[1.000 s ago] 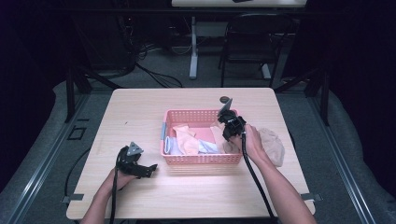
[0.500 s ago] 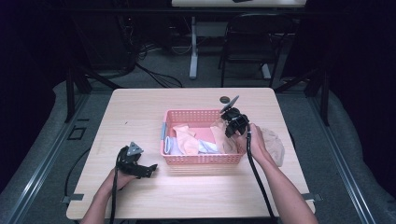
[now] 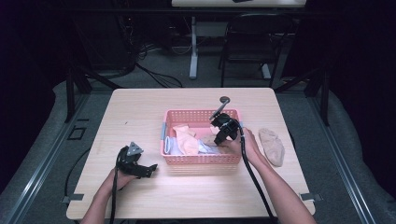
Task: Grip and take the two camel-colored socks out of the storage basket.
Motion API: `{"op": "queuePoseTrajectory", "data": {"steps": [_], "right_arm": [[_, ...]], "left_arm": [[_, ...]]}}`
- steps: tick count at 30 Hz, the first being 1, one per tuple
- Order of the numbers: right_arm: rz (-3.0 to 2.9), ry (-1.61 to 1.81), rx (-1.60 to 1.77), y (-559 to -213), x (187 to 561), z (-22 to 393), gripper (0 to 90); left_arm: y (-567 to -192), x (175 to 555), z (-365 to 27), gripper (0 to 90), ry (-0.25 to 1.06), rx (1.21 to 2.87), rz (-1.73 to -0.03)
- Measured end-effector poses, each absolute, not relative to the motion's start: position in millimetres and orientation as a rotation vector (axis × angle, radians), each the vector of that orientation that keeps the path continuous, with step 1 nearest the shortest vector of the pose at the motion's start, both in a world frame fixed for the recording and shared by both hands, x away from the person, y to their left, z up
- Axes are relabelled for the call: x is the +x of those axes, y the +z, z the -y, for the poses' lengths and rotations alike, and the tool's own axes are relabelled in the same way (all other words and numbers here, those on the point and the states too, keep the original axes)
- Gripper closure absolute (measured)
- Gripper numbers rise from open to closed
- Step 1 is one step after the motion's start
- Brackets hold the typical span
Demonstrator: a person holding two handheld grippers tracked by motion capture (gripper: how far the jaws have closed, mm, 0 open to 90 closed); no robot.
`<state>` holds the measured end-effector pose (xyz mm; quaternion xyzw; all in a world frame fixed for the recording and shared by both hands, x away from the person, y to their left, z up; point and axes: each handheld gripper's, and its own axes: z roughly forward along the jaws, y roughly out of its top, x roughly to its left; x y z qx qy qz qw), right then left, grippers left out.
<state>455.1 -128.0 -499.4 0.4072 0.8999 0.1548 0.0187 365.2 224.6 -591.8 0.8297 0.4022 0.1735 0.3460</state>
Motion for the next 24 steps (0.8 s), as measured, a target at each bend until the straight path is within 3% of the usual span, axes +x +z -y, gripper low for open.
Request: {"op": "queuePoseTrajectory", "data": {"steps": [6,10,12,20,23,24], "right_arm": [[-2.722,0.559,1.282,-489,458,137,53.8],[-2.683,0.443,1.351,-498,466,142,33.7],[-2.671,0.443,1.380,-503,467,142,31.0],[-2.714,0.317,1.423,-523,472,138,41.1],[-2.742,0.252,1.402,-524,473,138,56.3],[-2.742,0.252,1.402,-524,473,138,56.3]], "left_arm": [[-592,365,-225,0.6,0.449,2.152,-1.045],[-592,365,-225,0.6,0.450,2.152,-1.045],[-592,365,-225,0.6,0.450,2.152,-1.045],[-592,365,-225,0.6,0.451,2.153,-1.044],[-592,365,-225,0.6,0.451,2.154,-1.042],[-592,365,-225,0.6,0.451,2.154,-1.042]]}}
